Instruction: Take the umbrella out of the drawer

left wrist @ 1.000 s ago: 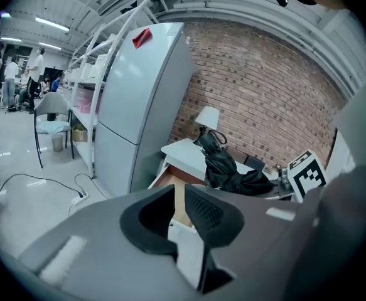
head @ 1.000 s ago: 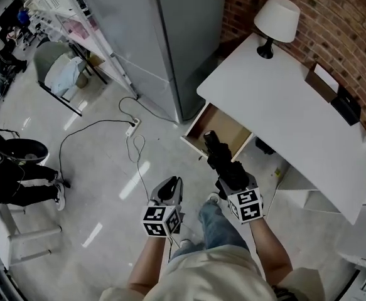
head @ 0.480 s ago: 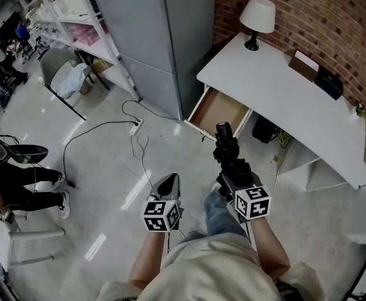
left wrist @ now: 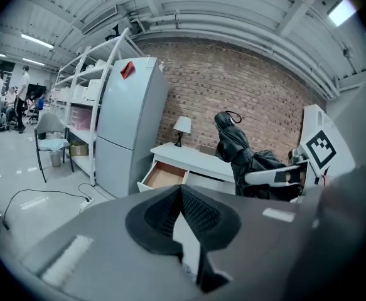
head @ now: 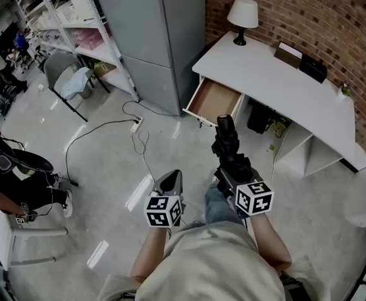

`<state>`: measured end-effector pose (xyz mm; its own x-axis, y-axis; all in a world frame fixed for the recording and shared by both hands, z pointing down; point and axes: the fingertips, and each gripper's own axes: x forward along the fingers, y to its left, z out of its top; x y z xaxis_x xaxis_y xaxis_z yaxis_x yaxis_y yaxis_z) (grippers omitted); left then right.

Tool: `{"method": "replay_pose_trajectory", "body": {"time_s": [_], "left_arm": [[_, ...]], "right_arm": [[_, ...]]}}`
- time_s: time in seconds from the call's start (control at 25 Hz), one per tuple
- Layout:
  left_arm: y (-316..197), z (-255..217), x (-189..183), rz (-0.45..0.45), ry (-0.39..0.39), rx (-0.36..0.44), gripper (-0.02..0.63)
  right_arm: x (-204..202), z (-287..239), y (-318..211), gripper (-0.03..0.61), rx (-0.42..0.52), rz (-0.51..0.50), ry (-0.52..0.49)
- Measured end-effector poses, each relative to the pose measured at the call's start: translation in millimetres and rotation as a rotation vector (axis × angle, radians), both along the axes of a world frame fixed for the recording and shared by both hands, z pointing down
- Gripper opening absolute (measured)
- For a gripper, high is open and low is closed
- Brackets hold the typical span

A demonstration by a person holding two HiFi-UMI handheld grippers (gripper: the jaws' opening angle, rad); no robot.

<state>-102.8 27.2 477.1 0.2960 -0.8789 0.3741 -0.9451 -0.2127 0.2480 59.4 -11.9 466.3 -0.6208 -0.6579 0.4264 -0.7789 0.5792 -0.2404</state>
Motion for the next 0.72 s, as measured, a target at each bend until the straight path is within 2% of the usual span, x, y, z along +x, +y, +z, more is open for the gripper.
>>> {"method": "replay_pose_trajectory", "body": {"time_s": [0.32,0.72], "left_arm": [[34.9,-20.4,19.0,0.027,0.005,0.032,0.011],[38.7,-27.5,28.8,0.016,0.008,0.050,0.011]], "right_arm": [[15.2,-19.8,46.8,0.229,0.009,0.015,-0.017],[23.0,-27.7,54.3,0.228,0.026,-0.009,-0.014]]}}
